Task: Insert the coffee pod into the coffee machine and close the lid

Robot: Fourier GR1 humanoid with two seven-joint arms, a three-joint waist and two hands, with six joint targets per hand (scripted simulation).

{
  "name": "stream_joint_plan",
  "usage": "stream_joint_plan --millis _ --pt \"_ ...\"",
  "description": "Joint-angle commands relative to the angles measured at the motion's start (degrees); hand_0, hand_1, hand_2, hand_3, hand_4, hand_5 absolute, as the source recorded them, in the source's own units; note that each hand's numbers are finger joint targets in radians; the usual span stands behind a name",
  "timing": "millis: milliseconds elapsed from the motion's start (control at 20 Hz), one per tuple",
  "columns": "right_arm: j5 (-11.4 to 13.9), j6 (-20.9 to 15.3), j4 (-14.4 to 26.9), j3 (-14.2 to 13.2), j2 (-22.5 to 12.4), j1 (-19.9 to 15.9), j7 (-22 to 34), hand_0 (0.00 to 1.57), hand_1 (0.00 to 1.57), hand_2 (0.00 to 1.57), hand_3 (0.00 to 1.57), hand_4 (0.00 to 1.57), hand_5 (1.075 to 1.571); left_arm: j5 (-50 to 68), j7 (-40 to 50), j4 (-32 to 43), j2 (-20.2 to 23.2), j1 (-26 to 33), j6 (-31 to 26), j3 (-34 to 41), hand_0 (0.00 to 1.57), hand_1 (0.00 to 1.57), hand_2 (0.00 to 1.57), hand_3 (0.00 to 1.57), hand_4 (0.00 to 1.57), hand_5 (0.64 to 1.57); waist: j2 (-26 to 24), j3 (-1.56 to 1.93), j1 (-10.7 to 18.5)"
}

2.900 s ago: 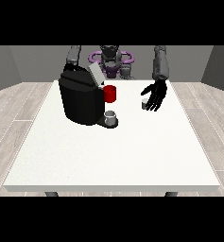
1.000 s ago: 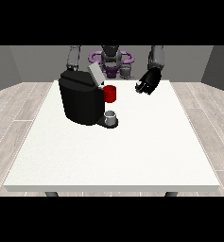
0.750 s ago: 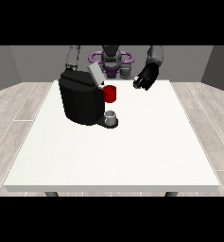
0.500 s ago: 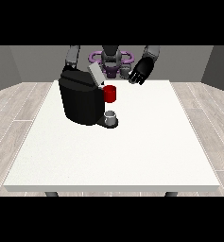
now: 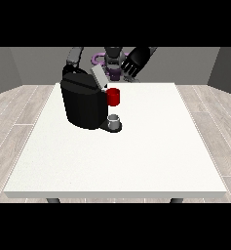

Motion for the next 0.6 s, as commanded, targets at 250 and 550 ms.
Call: stream_joint_plan --millis 250,550 --pt "0.68 -0.71 -5.19 -0.98 -1.61 -4.83 1.58 0.00 0.00 0.00 0.00 0.00 1.571 -0.93 -1.09 2.18 6.02 -6.93 -0.02 2.51 1.23 1.23 1.28 1.25 0.48 1.571 7.41 -0.02 -4.23" --pt "-1.84 0.34 -4.53 -4.53 -3.33 -8.99 3.55 0.00 0.00 0.00 0.00 0.19 1.571 -0.59 1.48 2.80 3.81 -10.00 -0.15 2.92 1.29 1.29 1.32 1.26 0.48 1.571 9.39 0.00 -4.21"
